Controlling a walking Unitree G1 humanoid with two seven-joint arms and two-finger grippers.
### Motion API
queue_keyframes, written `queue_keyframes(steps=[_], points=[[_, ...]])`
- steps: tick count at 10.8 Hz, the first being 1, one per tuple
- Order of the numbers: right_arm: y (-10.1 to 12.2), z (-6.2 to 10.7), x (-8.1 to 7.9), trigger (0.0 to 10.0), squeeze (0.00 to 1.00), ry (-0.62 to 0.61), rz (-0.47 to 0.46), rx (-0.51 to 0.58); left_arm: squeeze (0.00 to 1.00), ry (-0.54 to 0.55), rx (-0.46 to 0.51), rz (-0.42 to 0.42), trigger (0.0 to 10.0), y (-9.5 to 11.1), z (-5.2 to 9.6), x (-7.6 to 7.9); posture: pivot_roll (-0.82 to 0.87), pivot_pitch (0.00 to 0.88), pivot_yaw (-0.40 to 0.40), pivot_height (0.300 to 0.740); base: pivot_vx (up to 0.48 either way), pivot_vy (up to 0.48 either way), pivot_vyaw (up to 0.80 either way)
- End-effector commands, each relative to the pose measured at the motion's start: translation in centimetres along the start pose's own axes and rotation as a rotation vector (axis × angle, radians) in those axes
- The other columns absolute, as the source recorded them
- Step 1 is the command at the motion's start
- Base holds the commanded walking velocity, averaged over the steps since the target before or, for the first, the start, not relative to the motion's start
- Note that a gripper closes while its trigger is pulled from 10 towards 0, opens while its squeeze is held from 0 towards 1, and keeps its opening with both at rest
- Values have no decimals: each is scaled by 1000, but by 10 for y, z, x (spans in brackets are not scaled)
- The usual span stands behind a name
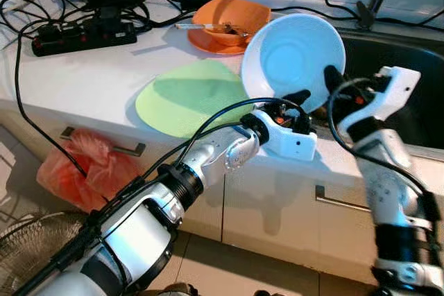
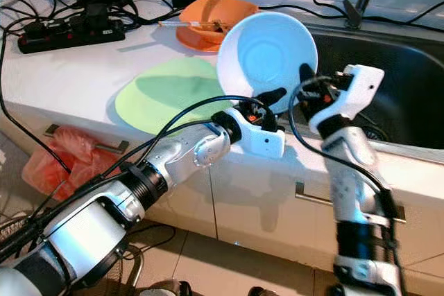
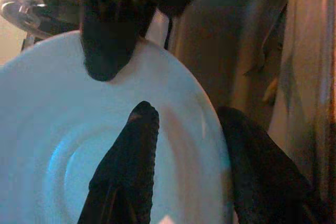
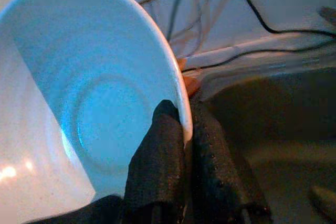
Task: Kitchen organization
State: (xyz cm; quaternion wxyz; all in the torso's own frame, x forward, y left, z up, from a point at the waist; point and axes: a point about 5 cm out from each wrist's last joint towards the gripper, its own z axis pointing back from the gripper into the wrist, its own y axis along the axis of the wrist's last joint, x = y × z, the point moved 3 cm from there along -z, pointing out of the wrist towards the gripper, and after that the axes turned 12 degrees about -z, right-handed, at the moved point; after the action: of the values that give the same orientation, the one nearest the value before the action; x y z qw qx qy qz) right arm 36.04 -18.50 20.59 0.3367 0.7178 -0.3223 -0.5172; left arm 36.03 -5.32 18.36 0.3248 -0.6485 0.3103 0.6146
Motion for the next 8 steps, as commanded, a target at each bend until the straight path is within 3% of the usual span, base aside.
queue_keyframes(steps=[1,5,6,8], points=[[5,-2,9,0,0,-71,14,39,0,58,26,-20,10000,6,-5,-14,130,93,-1,740,0,0,0],[17,-11,14,0,0,-168,-36,138,0,64,20,-22,10000,5,-5,-15,135,89,-4,740,0,0,0],[20,-12,17,0,0,-193,-41,165,1000,62,22,9,10000,5,-4,-14,135,88,-4,740,0,0,0],[30,-14,25,0,0,-251,-48,217,1000,64,26,4,10000,5,-4,-14,133,87,-4,740,0,0,0]])
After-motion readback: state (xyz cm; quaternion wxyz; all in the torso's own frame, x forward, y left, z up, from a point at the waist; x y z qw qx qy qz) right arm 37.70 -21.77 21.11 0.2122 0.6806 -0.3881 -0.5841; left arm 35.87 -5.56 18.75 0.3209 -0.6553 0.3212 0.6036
